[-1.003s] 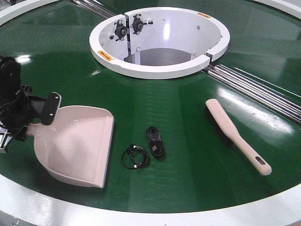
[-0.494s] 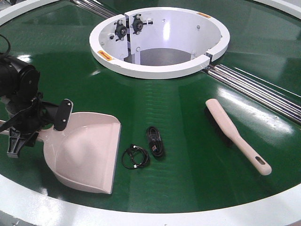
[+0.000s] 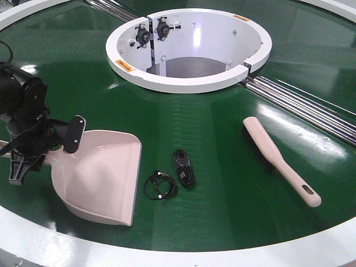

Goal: Clean and inspect green conveyor with broom and dustpan

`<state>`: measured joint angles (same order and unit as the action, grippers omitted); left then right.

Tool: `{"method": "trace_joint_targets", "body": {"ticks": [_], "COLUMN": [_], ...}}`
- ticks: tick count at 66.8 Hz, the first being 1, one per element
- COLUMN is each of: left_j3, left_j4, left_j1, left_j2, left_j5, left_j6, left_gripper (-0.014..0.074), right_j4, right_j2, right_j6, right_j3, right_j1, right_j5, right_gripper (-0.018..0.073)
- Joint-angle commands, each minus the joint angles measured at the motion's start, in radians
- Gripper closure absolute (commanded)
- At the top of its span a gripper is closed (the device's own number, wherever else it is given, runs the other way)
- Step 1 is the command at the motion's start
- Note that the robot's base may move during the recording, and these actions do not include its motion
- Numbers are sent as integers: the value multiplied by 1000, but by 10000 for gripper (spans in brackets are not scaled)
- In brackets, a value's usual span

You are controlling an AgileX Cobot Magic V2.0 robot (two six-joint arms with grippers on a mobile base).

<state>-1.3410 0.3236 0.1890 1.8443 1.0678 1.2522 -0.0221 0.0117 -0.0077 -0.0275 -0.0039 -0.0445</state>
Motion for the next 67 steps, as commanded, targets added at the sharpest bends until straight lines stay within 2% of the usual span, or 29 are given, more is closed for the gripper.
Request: {"method": "trace_joint_targets", "body": {"ticks": [1, 67], "left_j3": [-28, -28], "left_j4": [19, 19], "left_j1": [5, 5], "left_j2": [-46, -46], "left_j5": [-27, -26], "left_j6": [-21, -21], "left_gripper": [603, 603], "right_j4": [-4, -4], "right_j2": [11, 10], "right_j6": [-4, -4], "right_j3": [-4, -4], "right_j1": [-6, -6], "right_j5": [69, 69], "right_gripper": [568, 568]}}
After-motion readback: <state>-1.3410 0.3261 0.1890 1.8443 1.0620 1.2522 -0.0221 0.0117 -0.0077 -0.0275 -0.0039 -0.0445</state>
